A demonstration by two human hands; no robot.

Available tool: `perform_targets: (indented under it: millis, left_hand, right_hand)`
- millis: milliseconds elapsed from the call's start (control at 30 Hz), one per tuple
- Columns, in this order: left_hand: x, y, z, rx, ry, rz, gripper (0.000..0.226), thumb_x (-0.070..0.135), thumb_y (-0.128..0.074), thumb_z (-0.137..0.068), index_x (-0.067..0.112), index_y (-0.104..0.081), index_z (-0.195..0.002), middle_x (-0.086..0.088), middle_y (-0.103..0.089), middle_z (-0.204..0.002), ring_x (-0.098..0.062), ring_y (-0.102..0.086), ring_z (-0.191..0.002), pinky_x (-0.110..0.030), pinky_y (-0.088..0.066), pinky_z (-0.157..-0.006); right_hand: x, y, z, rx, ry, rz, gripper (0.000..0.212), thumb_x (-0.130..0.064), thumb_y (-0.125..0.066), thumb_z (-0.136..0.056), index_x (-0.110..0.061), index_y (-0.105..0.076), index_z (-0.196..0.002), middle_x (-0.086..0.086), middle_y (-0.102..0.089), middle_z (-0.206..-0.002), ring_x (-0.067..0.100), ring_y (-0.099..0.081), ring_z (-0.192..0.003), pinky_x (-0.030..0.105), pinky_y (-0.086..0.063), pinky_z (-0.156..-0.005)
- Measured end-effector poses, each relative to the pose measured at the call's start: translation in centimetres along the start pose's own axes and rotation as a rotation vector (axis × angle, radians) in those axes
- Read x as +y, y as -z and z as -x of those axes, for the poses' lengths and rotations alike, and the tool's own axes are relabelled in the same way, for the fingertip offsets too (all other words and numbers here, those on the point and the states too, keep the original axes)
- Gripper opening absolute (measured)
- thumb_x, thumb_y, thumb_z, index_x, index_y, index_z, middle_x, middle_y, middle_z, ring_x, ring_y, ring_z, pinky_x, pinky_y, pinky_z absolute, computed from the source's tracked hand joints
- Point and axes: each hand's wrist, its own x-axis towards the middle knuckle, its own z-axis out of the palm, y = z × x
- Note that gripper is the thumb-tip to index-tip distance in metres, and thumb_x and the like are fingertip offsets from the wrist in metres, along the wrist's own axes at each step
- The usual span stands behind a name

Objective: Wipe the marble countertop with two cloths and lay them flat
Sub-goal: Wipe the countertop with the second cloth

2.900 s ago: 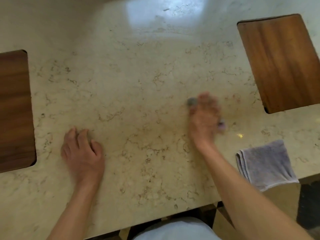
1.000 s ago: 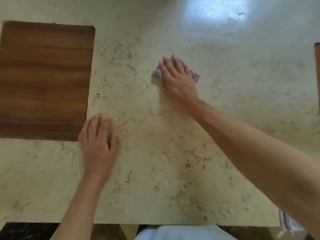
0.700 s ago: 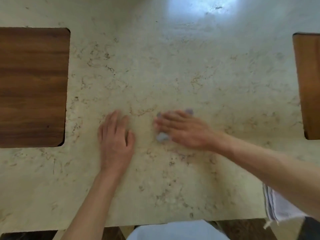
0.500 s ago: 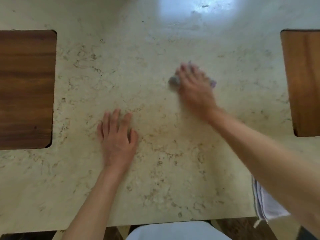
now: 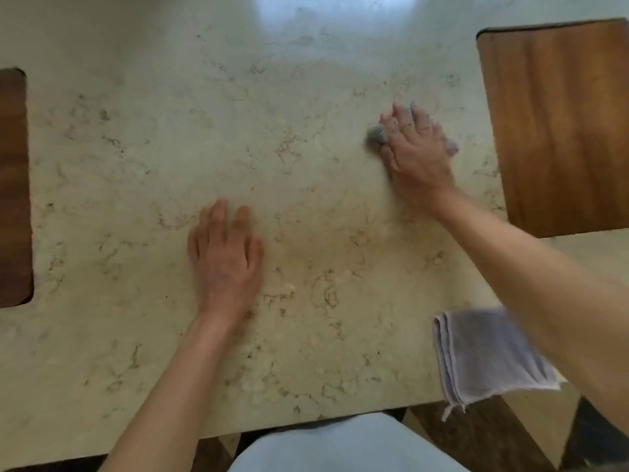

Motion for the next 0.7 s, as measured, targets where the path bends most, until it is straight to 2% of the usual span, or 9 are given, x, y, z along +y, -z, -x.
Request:
perform_targets:
  millis: [67, 133, 233, 267, 333, 433, 567, 633, 700]
  left_hand:
    - [1.7, -0.7, -0.6, -0.035, -0.068, -0.020, 0.056, 0.041, -0.037, -0.099, 0.018, -0.042, -0.150, -0.016, -0.033, -0.162, -0.038, -0.025, -0.150, -0.056, -0.021, -0.118]
    - [2.6, -1.2, -1.0, -0.055, -0.076, -0.042, 0.060, 0.047, -0.033, -0.098, 0.021, -0.041, -0.152, -0.014, -0.032, -0.163, -0.037, -0.023, -0.151, -0.056, -0.021, -0.117]
    - [3.1, -1.6, -1.2, -0.106, -0.051, -0.067, 0.065, 0.057, -0.027, -0.096, 0.028, -0.035, -0.154, -0.010, -0.024, -0.166, -0.034, -0.015, -0.154, -0.055, -0.015, -0.120]
    - [3.2, -1.7, -1.1, -0.117, -0.044, -0.079, 0.066, 0.059, -0.026, -0.096, 0.030, -0.033, -0.155, -0.009, -0.019, -0.168, -0.033, -0.011, -0.155, -0.055, -0.012, -0.121]
    - [3.5, -1.8, -1.0, -0.146, -0.035, -0.092, 0.067, 0.062, -0.024, -0.096, 0.033, -0.027, -0.156, -0.006, -0.010, -0.170, -0.030, -0.002, -0.157, -0.053, -0.005, -0.123]
    - [3.7, -1.8, -1.0, -0.159, -0.015, -0.099, 0.069, 0.065, -0.020, -0.096, 0.034, -0.023, -0.157, -0.005, -0.004, -0.171, -0.027, 0.004, -0.157, -0.051, 0.000, -0.124]
    - [3.8, -1.7, -1.0, -0.171, -0.006, -0.082, 0.069, 0.066, -0.021, -0.096, 0.034, -0.021, -0.157, -0.005, -0.003, -0.171, -0.026, 0.006, -0.157, -0.051, 0.002, -0.124]
    - [3.6, -1.7, -1.1, -0.170, -0.004, -0.083, 0.068, 0.065, -0.023, -0.096, 0.035, -0.021, -0.157, -0.004, -0.003, -0.171, -0.026, 0.006, -0.157, -0.051, 0.002, -0.124]
    - [3.6, -1.7, -1.2, -0.167, -0.001, -0.090, 0.069, 0.066, -0.023, -0.095, 0.034, -0.023, -0.157, -0.004, -0.005, -0.171, -0.027, 0.003, -0.157, -0.051, 0.000, -0.124]
  right_hand:
    - [-5.1, -2.1, 5.6, 0.000, 0.175, -0.028, 0.053, -0.027, -0.033, -0.106, -0.024, -0.023, -0.158, 0.005, -0.014, -0.168, 0.035, -0.013, -0.155, 0.056, -0.015, -0.124]
    - [-9.2, -3.9, 13.4, -0.144, 0.607, -0.106, 0.052, -0.030, -0.033, -0.103, -0.027, -0.035, -0.155, 0.002, -0.025, -0.166, 0.032, -0.020, -0.154, 0.053, -0.021, -0.123]
    - [-8.6, -2.8, 17.6, -0.392, 0.988, -0.151, 0.052, -0.027, -0.034, -0.107, -0.026, -0.029, -0.158, -0.005, -0.020, -0.168, 0.021, -0.007, -0.157, 0.043, -0.003, -0.128]
    - [-6.8, -2.2, 15.9, -0.391, 0.966, -0.137, 0.054, -0.025, -0.034, -0.106, -0.027, -0.025, -0.160, -0.006, -0.015, -0.169, 0.018, -0.002, -0.157, 0.040, 0.001, -0.127]
    - [-1.7, -1.0, 11.4, -0.349, 0.660, -0.108, 0.060, -0.025, -0.036, -0.106, -0.032, -0.012, -0.161, -0.011, 0.000, -0.167, 0.013, 0.008, -0.154, 0.038, 0.004, -0.127]
    - [7.2, 1.6, 6.7, -0.231, 0.178, -0.033, 0.056, -0.039, -0.023, -0.105, -0.029, 0.001, -0.155, -0.005, 0.006, -0.166, 0.022, 0.006, -0.157, 0.051, -0.005, -0.127]
    - [4.6, -2.0, 8.3, -0.012, -0.204, -0.020, 0.060, -0.024, -0.029, -0.110, -0.020, 0.002, -0.160, 0.009, 0.005, -0.170, 0.028, 0.011, -0.156, 0.054, 0.004, -0.125]
    - [-2.1, -4.5, 12.1, 0.047, -0.130, -0.064, 0.057, -0.029, -0.025, -0.112, -0.019, 0.002, -0.161, 0.010, 0.010, -0.170, 0.029, 0.014, -0.155, 0.053, 0.001, -0.125]
    - [-8.3, -5.8, 17.6, -0.041, 0.135, -0.143, 0.055, -0.039, -0.017, -0.110, -0.019, -0.018, -0.161, 0.009, -0.012, -0.170, 0.033, -0.004, -0.156, 0.052, -0.008, -0.124]
